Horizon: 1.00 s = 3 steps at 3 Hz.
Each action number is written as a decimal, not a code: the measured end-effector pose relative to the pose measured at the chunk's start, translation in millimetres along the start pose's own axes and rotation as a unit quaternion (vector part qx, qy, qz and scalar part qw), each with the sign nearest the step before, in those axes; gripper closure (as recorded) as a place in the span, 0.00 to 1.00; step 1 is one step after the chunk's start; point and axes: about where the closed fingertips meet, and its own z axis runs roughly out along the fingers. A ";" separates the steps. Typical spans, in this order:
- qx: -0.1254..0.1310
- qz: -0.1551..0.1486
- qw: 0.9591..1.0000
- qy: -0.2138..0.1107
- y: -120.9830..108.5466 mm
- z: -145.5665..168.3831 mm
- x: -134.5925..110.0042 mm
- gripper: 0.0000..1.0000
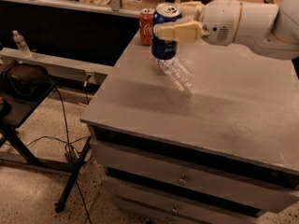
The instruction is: Move pepsi can near coke can
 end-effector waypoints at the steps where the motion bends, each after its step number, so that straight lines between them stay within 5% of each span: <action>1: 0.051 0.008 0.999 0.001 -30.0 11.2 -11.3 1.00; 2: 0.122 0.026 0.992 0.030 -58.0 17.8 -14.5 1.00; 3: 0.121 0.019 0.992 0.030 -60.0 22.8 -14.5 1.00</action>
Offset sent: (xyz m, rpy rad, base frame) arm 0.0831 -0.0112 0.0228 -0.0646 0.1001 -0.4309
